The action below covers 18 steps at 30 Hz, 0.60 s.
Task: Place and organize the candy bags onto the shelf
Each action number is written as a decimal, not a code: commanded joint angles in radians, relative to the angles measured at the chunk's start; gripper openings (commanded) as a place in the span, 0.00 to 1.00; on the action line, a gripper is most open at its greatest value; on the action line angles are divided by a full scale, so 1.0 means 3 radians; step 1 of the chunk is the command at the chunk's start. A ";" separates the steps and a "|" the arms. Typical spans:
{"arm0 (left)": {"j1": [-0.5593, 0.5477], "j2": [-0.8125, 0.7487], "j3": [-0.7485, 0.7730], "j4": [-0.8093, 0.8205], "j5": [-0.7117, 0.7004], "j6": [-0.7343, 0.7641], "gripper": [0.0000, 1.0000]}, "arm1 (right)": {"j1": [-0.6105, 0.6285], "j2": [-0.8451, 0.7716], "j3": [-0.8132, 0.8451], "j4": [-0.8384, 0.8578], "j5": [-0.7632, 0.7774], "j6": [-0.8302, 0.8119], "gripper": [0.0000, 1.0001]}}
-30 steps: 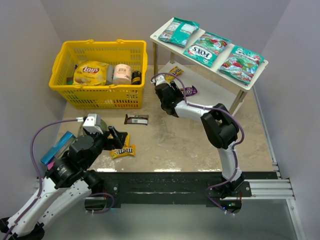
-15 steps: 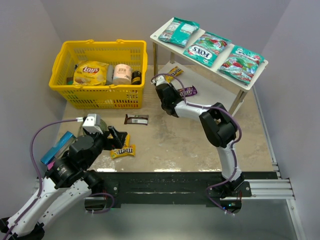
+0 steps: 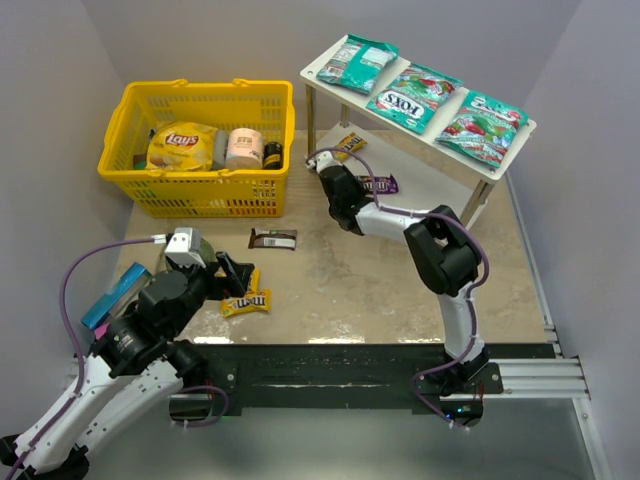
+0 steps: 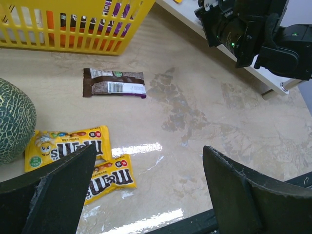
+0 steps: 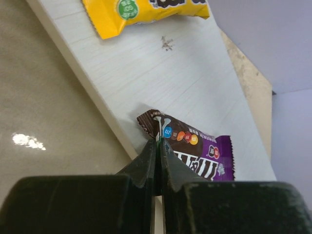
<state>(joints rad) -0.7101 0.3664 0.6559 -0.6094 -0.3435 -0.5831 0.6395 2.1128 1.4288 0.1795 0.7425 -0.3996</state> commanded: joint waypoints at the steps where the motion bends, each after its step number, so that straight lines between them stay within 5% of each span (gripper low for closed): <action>1: -0.0016 0.0021 -0.0024 0.0088 -0.0057 0.0006 0.96 | -0.0092 -0.0232 -0.0023 0.0383 -0.0072 -0.0441 0.00; 18: -0.0016 0.0226 0.0022 0.0017 -0.0149 -0.0051 0.96 | -0.0286 -0.0068 -0.0334 0.1313 -0.1135 -0.1613 0.00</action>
<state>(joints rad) -0.7101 0.4202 0.6559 -0.6174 -0.3645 -0.5850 0.5491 2.1063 1.3731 0.4435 0.5144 -0.7799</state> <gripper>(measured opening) 0.956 0.043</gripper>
